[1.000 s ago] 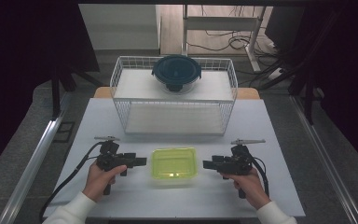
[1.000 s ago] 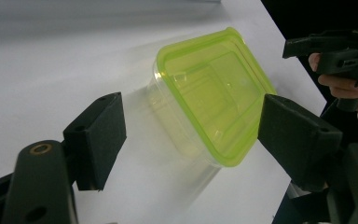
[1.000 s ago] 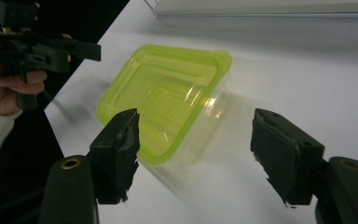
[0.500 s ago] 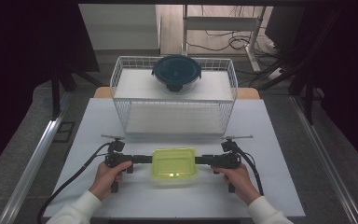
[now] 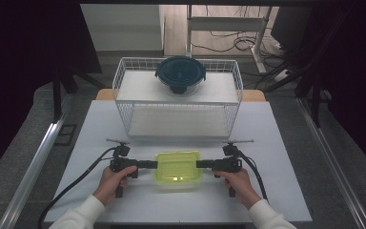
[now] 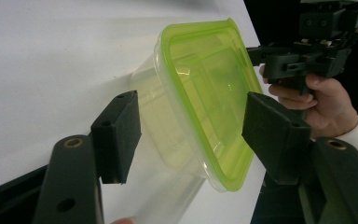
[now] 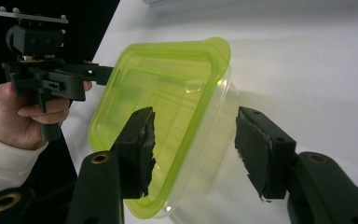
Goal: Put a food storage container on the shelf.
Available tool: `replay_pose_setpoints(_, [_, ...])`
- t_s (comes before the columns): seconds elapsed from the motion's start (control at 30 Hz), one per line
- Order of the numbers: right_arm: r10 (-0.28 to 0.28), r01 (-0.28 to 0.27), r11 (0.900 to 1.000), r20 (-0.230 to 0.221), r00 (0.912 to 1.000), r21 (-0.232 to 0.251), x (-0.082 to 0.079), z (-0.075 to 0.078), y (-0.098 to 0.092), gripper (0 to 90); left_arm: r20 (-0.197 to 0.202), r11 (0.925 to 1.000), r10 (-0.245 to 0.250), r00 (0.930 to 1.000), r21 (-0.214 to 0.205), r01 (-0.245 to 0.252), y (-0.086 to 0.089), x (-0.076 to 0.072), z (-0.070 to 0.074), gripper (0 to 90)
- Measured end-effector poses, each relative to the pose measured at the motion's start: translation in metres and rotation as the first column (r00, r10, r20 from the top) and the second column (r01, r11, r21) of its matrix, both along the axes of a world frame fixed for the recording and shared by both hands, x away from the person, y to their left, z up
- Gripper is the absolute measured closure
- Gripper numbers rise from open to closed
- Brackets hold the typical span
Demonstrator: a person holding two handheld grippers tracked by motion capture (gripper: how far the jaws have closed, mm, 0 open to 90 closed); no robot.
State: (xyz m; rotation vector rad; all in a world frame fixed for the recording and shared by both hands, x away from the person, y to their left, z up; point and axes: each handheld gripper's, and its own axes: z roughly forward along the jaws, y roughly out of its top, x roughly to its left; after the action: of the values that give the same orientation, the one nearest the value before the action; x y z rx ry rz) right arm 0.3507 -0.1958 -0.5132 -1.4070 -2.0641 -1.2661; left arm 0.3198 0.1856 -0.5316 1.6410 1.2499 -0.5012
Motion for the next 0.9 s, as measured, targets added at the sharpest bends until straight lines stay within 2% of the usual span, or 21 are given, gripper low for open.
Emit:
replay_pose_setpoints(0.13, [-0.004, 0.005, 0.9998, -0.03, 0.9995, 0.021, 0.001, -0.005, 0.0, 50.5, -0.02, 0.9997, -0.004, 0.9998, -0.025, 0.003, -0.002, 0.0, -0.004, 39.9])
replay_pose_setpoints(0.3, [0.004, -0.002, 0.9992, -0.045, 0.999, 0.041, 0.001, -0.007, 0.001, 55.5, -0.039, 0.9992, -0.009, 0.9992, -0.039, 0.008, -0.002, 0.001, -0.008, 43.1])
replay_pose_setpoints(0.43, [0.013, -0.01, 0.9991, -0.062, 0.998, 0.041, 0.001, -0.01, 0.002, 59.8, -0.058, 0.9989, -0.015, 0.9982, -0.046, 0.013, -0.004, 0.001, -0.01, 48.4])
replay_pose_setpoints(0.53, [0.016, -0.01, 0.9974, -0.083, 0.9964, 0.071, 0.002, -0.011, 0.0, 64.5, -0.07, 0.9986, -0.025, 0.9972, -0.048, 0.021, -0.005, 0.001, -0.012, 53.2])
replay_pose_setpoints(0.67, [0.021, -0.013, 0.9965, -0.099, 0.9948, 0.083, 0.002, -0.013, 0.0, 70.3, -0.086, 0.9964, -0.038, 0.9956, -0.079, 0.031, -0.006, 0.0, -0.012, 61.1])
replay_pose_setpoints(0.8, [0.016, -0.005, 0.9959, -0.114, 0.9933, 0.09, 0.002, -0.013, -0.002, 73.9, -0.096, 0.9976, -0.033, 0.9948, -0.064, 0.027, -0.006, 0.0, -0.012, 70.5])
replay_pose_setpoints(0.9, [0.004, 0.007, 0.9954, -0.121, 0.9927, 0.096, 0.001, -0.013, -0.002, 75.4, -0.098, 0.9975, -0.032, 0.9946, -0.066, 0.026, -0.006, -0.001, -0.011, 72.7])
